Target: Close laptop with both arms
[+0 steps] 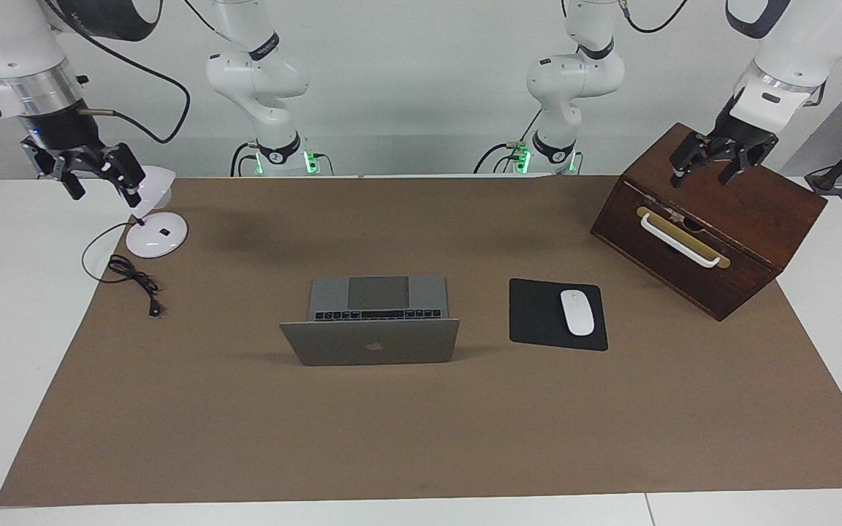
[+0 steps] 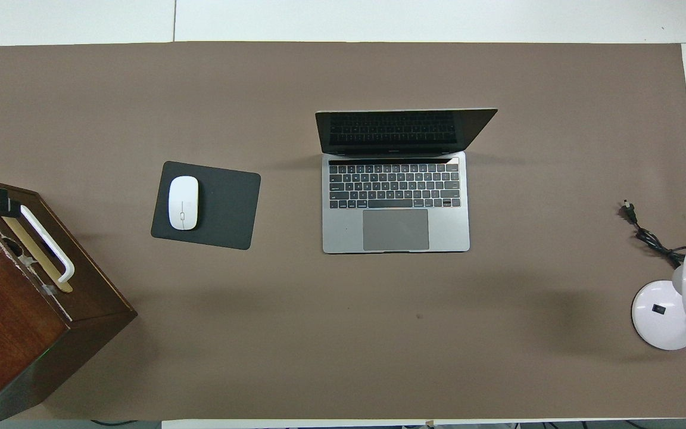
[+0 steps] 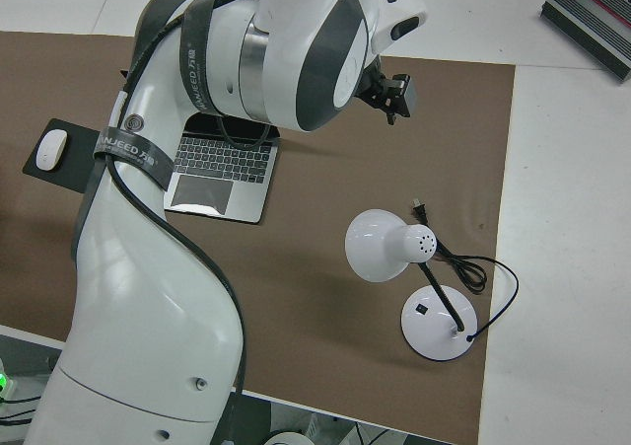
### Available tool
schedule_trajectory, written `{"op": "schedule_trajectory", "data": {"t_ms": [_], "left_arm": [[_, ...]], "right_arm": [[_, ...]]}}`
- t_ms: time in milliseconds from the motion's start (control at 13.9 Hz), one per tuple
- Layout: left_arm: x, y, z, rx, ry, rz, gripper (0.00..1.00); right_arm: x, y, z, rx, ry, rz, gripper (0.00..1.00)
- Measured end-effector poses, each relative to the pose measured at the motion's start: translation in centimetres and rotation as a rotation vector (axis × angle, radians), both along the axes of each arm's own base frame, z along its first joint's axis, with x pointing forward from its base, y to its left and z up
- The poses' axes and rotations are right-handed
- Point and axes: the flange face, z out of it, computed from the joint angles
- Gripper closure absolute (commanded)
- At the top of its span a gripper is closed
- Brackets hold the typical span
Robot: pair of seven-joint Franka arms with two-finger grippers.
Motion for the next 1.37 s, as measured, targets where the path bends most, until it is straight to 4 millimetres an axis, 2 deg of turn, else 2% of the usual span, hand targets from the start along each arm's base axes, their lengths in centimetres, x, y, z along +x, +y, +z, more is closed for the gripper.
{"op": "schedule_trajectory", "data": {"t_ms": [432,504,792,936,1152,1368], "left_arm": [[0.0,0.1,0.0,0.0,0.0,0.002,0.0],[0.0,0.1,0.0,0.0,0.0,0.003,0.0],[0.0,0.2,0.0,0.0,0.0,0.004,0.0],[0.0,0.2,0.0,0.0,0.0,0.004,0.0],[0.0,0.3,0.0,0.0,0.0,0.005,0.0],[0.0,0.3,0.0,0.0,0.0,0.005,0.0]], "right_arm": [[0.0,0.0,0.2,-0.001,-0.006,-0.001,0.0],[0.0,0.0,0.2,-0.001,-0.009,-0.001,0.06],[0.3,0.0,0.5,-0.006,-0.04,0.0,0.09],[0.8,-0.1,1.0,-0.015,-0.091,-0.001,0.17],[2.0,-0.3,1.6,-0.026,-0.177,-0.026,0.53],[4.2,-0.6,1.8,-0.013,-0.237,-0.06,0.97]]}}
